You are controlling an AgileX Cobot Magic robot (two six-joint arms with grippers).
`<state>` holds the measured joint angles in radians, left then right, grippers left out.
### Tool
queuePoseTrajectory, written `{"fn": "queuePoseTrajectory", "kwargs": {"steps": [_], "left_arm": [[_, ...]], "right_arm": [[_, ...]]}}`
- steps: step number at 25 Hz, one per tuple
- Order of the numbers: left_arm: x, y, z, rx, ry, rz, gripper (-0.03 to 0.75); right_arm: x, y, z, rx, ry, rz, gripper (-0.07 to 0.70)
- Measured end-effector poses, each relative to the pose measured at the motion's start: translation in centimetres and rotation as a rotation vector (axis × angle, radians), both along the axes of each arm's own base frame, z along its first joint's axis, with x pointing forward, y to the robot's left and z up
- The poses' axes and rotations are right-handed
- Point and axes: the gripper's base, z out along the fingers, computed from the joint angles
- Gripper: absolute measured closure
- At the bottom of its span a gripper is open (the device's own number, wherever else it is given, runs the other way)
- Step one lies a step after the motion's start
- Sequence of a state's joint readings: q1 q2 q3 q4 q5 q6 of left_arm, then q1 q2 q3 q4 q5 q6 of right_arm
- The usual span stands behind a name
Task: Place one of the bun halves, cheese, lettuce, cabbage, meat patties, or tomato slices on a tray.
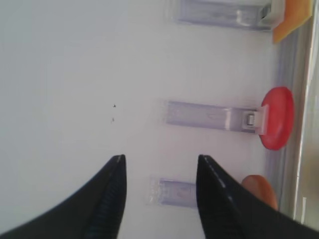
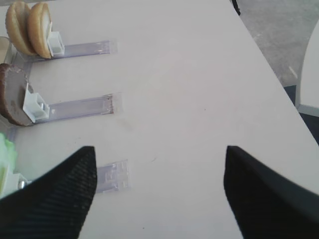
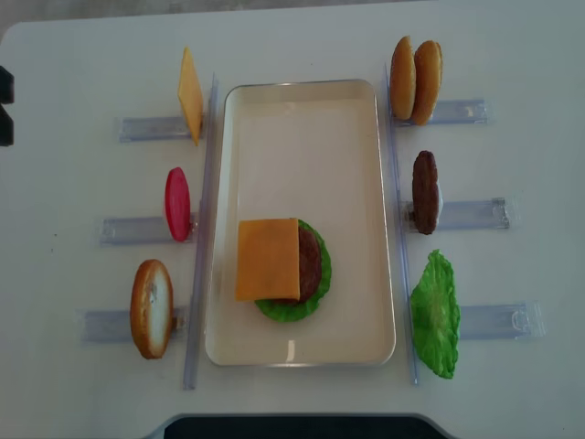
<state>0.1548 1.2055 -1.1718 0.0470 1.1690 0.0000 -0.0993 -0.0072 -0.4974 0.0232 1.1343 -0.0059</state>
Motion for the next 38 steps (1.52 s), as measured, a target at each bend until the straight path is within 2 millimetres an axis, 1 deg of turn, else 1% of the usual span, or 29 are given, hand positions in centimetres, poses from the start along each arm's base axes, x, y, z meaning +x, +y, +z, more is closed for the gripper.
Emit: {"fn": "queuePoseTrajectory", "kwargs": {"steps": [5,8,12,14,16,19,23,30,33,38], "left_arm": [[-5.2,-1.1,2.5,0.004,-0.141,-0.041,0.298],[-8.5,-1.9,2.6,0.007,-0.204,-0.071,0.282],[-13.2,-2.8,1.6,0.02,-0.29,-0.109,0.279],[-15.2,-3.1,0.6,0.035,-0.329,-0.123,0.279],[-17.0,-3.4,-0.2,0.051,-0.374,-0.132,0.279],[-19.2,-3.8,-1.4,0.065,-0.43,-0.138,0.279],[-21.1,-4.4,-3.1,0.058,-0.513,-0.167,0.279],[-23.2,-5.6,-5.8,0.015,-0.62,-0.225,0.279],[-23.6,-5.9,-6.6,0.01,-0.653,-0.259,0.279],[-23.4,-6.0,-7.3,0.0,-0.637,-0.279,0.279]], "right_arm": [[0.0,0.0,0.0,0.005,0.0,-0.003,0.097],[0.0,0.0,0.0,0.0,0.0,0.0,0.097],[0.0,0.0,0.0,0.0,0.0,0.0,0.097],[0.0,0.0,0.0,0.005,0.0,-0.003,0.097],[0.0,0.0,0.0,0.0,0.0,0.0,0.097],[0.0,0.0,0.0,0.0,0.0,0.0,0.097],[0.0,0.0,0.0,0.0,0.0,0.0,0.097],[0.0,0.0,0.0,0.0,0.0,0.0,0.097],[0.0,0.0,0.0,0.0,0.0,0.0,0.097],[0.0,0.0,0.0,0.0,0.0,0.0,0.097]]}}
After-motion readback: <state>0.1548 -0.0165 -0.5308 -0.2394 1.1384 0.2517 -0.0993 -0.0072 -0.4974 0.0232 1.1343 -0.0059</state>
